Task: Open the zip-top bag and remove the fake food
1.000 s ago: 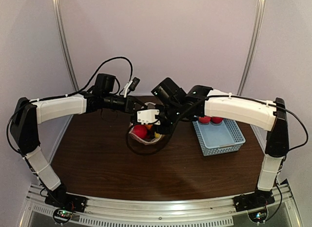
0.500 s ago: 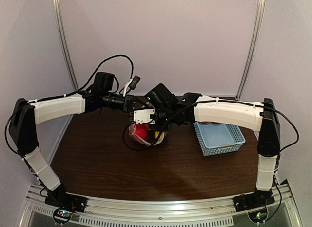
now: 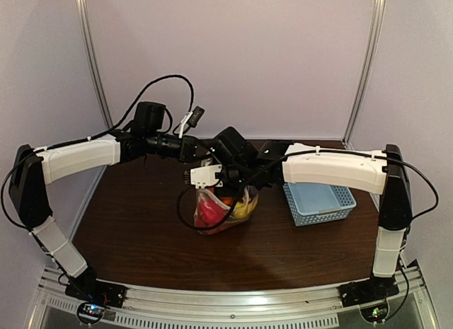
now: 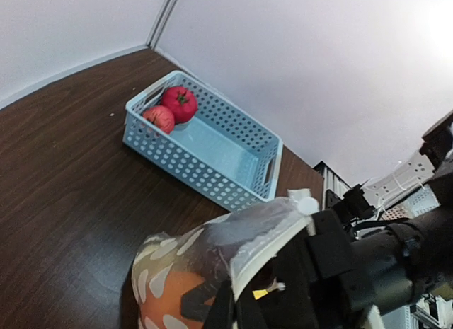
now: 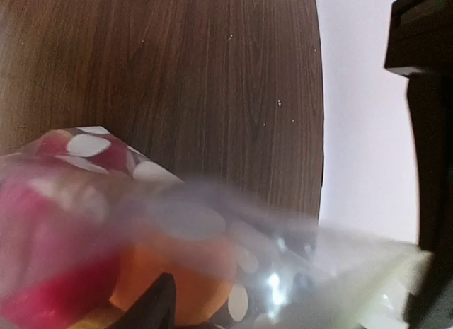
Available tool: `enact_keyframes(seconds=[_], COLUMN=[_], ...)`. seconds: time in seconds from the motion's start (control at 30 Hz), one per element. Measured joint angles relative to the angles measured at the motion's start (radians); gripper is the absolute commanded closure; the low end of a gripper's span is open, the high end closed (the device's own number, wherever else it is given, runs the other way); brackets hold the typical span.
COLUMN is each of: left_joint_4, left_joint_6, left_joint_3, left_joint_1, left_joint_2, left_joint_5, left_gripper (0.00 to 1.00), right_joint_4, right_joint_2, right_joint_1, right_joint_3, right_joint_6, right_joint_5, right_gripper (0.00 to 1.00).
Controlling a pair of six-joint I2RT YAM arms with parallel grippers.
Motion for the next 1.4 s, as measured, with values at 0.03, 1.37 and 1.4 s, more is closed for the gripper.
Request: enact_keyframes(seconds=[0.03,1.37,1.4], left_joint_4=[-0.016,-0.136,-0.137], left_joint_6=[0.000,-0.013,-0.013], left_joint_3=[0.007,0.056,0.056], left_joint_1=[0.000,0.037,0.035], left_joint_2=[0.016,0.112,0.112], left_joint_5=[-0.024,-0.161,-0.159], left_gripper=[1.00,1.00,1.00], right_joint_4=[0.000,-0.238,-0.245], right_joint_2=[0.004,0.024,0.027], right_joint_1=[-0.002,-0.150,-0.145], right_joint_3=[0.000,0.114,0.114], right_joint_6=[0.000,0.123,0.114], right_joint_5=[-0.003,-0.509,-0.517], right_gripper=[0.41,0.39,0.39])
